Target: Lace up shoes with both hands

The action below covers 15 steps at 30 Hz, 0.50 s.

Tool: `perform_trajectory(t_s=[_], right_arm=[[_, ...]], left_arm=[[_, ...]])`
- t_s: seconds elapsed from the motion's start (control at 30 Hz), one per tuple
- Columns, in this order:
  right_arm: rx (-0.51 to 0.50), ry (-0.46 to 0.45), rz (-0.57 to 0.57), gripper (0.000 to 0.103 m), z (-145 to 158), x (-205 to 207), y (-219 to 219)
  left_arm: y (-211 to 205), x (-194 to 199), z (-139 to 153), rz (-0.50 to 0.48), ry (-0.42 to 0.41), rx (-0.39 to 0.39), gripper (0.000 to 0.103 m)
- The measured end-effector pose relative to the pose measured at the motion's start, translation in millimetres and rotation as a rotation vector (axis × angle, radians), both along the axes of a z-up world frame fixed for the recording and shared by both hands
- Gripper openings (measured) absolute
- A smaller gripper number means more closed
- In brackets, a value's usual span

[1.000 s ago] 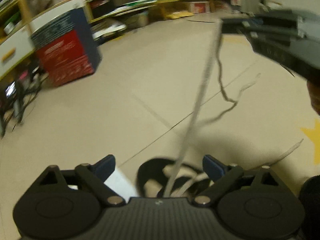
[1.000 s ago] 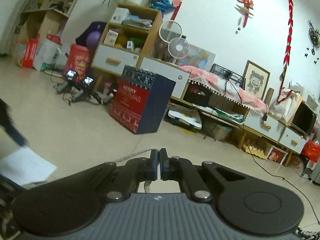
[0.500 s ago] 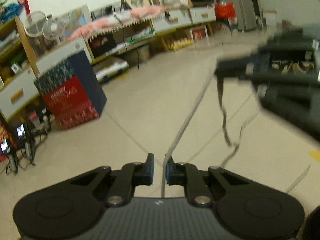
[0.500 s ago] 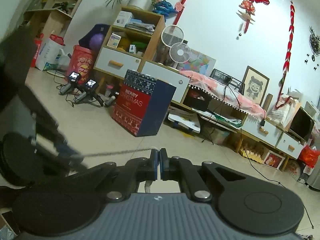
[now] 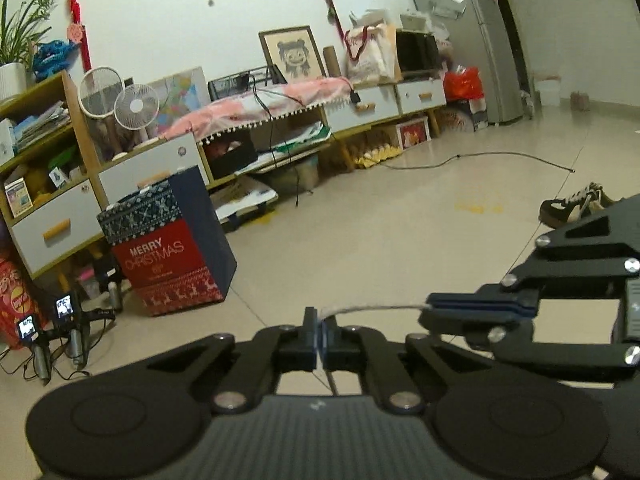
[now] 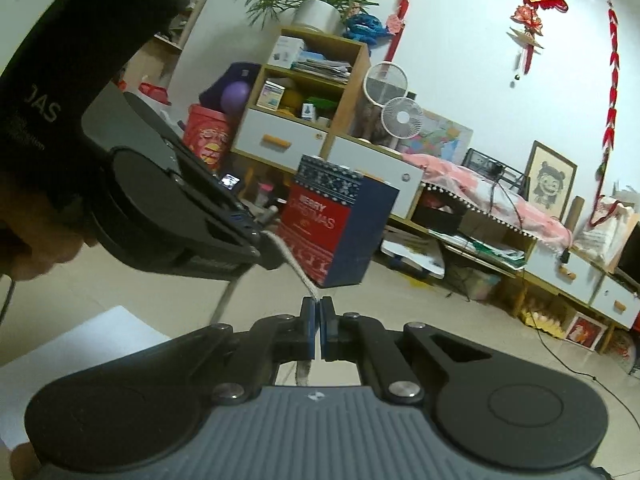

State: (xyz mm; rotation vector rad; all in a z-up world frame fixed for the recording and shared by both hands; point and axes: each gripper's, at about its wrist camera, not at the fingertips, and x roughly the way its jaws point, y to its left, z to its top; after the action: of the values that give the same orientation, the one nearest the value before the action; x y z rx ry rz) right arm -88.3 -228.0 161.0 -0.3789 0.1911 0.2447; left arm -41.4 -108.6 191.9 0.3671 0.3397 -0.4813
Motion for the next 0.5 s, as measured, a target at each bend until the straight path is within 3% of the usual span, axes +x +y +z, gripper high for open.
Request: perform_trajectory(t_s=[0.33,0.5], right_arm=[[-0.075,0.059,0.02,0.002,-6.4,9.6,6.7],[-0.103,0.11,0.029,0.005,-11.4,26.9,7.5]], left_arm=[[-11.1,-18.6,3.0,-0.096,-0.058,-0.028,0.003],[-7.3,-29.1,13.0,-0.123,-0.161,-0.049,0.003]])
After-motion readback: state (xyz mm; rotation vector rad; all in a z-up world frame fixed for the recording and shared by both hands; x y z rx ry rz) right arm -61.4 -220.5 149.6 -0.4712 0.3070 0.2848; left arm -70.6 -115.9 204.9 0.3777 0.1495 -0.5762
